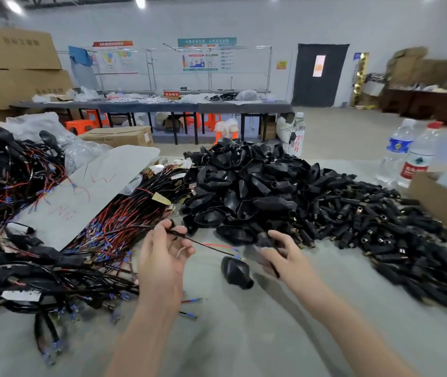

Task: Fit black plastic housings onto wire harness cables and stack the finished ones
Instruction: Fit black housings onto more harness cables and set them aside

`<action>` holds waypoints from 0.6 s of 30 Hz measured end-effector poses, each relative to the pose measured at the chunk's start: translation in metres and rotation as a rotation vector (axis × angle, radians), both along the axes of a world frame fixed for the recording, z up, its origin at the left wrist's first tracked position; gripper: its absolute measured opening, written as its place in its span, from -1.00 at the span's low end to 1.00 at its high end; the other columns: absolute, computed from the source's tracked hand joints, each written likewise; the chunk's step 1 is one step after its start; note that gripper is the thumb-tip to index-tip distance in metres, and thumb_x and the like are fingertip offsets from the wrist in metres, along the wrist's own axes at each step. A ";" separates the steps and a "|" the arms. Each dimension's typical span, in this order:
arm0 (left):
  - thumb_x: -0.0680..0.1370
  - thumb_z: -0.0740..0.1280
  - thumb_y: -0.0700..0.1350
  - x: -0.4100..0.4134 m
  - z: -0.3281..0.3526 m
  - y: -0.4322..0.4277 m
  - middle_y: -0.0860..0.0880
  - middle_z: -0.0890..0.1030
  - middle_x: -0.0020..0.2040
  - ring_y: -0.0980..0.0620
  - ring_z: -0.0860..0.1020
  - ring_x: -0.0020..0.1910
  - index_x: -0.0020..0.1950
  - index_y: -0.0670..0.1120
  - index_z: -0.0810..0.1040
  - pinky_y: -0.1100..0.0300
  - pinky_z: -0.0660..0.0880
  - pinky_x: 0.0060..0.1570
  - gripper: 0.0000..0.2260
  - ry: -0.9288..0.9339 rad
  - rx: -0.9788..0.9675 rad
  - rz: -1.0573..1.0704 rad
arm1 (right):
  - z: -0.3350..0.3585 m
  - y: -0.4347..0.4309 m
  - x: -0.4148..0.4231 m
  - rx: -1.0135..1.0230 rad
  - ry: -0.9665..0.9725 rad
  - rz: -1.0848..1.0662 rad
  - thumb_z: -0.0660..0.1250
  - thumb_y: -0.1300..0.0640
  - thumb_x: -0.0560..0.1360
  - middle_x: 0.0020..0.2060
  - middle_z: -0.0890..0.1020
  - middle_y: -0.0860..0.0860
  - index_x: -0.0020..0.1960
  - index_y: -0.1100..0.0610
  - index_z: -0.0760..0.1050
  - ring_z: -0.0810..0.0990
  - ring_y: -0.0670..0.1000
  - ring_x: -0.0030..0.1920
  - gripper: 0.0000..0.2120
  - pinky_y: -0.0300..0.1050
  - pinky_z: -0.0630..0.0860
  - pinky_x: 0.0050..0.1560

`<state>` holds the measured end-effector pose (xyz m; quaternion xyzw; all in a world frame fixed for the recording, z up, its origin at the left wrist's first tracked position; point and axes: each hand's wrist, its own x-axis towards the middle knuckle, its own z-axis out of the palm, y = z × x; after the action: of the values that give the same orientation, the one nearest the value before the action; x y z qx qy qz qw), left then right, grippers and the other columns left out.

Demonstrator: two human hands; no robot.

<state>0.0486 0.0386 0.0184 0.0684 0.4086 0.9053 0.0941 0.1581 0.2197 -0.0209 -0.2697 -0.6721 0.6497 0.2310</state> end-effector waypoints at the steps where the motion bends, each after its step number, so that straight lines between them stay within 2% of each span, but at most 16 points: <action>1: 0.71 0.14 -0.13 0.004 -0.003 0.006 -0.05 0.61 -0.25 0.04 0.51 -0.41 0.01 -0.09 0.52 0.21 0.51 -0.39 -0.81 -0.010 0.003 -0.017 | -0.001 0.003 0.009 -0.217 0.090 -0.041 0.28 0.20 0.61 -0.02 0.65 0.15 0.29 0.08 0.44 0.66 0.13 -0.12 -0.74 -0.10 0.64 -0.11; 2: 0.71 0.15 -0.12 0.009 -0.005 0.013 -0.05 0.61 -0.24 0.04 0.52 -0.40 0.01 -0.09 0.52 0.21 0.51 -0.39 -0.82 -0.016 0.002 -0.041 | -0.004 0.005 0.019 -0.420 0.173 -0.052 0.22 0.18 0.63 -0.07 0.67 0.21 0.26 0.18 0.46 0.67 0.15 -0.18 -0.78 -0.08 0.65 -0.18; 4: 0.69 0.19 -0.12 0.019 -0.010 0.026 -0.04 0.62 -0.25 0.04 0.52 -0.39 0.01 -0.10 0.53 0.22 0.52 -0.37 -0.85 -0.021 0.001 -0.094 | -0.012 0.010 0.037 -0.705 0.289 -0.031 0.17 0.10 0.63 -0.03 0.69 0.27 0.23 0.36 0.49 0.68 0.13 -0.18 -0.64 -0.04 0.65 -0.05; 5: 0.68 0.21 -0.13 0.026 -0.013 0.036 -0.04 0.61 -0.25 0.04 0.53 -0.39 0.00 -0.10 0.53 0.22 0.53 -0.36 -0.86 -0.027 0.005 -0.128 | -0.015 0.013 0.049 -0.804 0.336 -0.030 0.18 0.09 0.61 0.01 0.67 0.28 0.23 0.41 0.51 0.67 0.12 -0.15 -0.59 -0.02 0.62 0.04; 7: 0.67 0.22 -0.15 0.032 -0.016 0.043 -0.05 0.61 -0.24 0.03 0.53 -0.37 -0.02 -0.11 0.53 0.22 0.54 -0.35 -0.86 -0.030 0.015 -0.183 | -0.014 0.013 0.058 -0.960 0.417 0.017 0.24 0.14 0.54 0.01 0.66 0.27 0.14 0.40 0.59 0.67 0.12 -0.15 -0.64 -0.03 0.64 -0.02; 8: 0.67 0.22 -0.15 0.036 -0.018 0.047 -0.05 0.61 -0.24 0.03 0.54 -0.37 -0.02 -0.12 0.53 0.21 0.55 -0.34 -0.87 -0.029 0.011 -0.210 | -0.013 0.015 0.061 -0.990 0.453 0.039 0.28 0.18 0.49 -0.03 0.67 0.28 0.03 0.40 0.64 0.68 0.14 -0.17 -0.70 -0.03 0.66 -0.09; 10: 0.66 0.23 -0.14 0.041 -0.023 0.051 -0.06 0.63 -0.23 0.02 0.56 -0.35 0.00 -0.12 0.53 0.19 0.58 -0.32 -0.88 -0.019 0.002 -0.254 | -0.009 0.015 0.061 -0.971 0.477 0.046 0.39 0.23 0.35 -0.03 0.67 0.31 -0.12 0.38 0.67 0.70 0.15 -0.16 -0.77 -0.01 0.68 -0.10; 12: 0.65 0.23 -0.12 0.043 -0.025 0.053 -0.06 0.63 -0.22 0.02 0.58 -0.34 0.01 -0.10 0.53 0.18 0.59 -0.29 -0.89 -0.004 0.005 -0.295 | -0.009 0.017 0.058 -0.922 0.453 0.044 0.41 0.23 0.29 0.05 0.65 0.33 -0.14 0.37 0.68 0.71 0.15 -0.12 -0.77 0.00 0.68 -0.04; 15: 0.66 0.22 -0.10 0.043 -0.028 0.052 -0.03 0.62 -0.21 0.03 0.58 -0.32 0.01 -0.07 0.53 0.19 0.60 -0.26 -0.87 0.000 0.007 -0.324 | -0.009 0.014 0.058 -0.939 0.436 0.122 0.34 0.23 0.34 0.02 0.65 0.35 -0.11 0.38 0.68 0.71 0.23 -0.15 -0.74 0.00 0.67 -0.16; 18: 0.66 0.23 -0.10 0.040 -0.031 0.052 -0.03 0.62 -0.19 0.03 0.58 -0.31 0.00 -0.07 0.54 0.19 0.60 -0.24 -0.87 -0.019 -0.009 -0.323 | -0.006 0.012 0.058 -0.970 0.466 0.217 0.29 0.24 0.36 0.01 0.65 0.37 -0.05 0.40 0.66 0.70 0.29 -0.11 -0.70 0.06 0.67 -0.15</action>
<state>0.0888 0.0907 -0.0126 0.1241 0.3952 0.8773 0.2425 0.2160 0.2317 -0.0273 -0.1234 -0.2504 0.9478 0.1544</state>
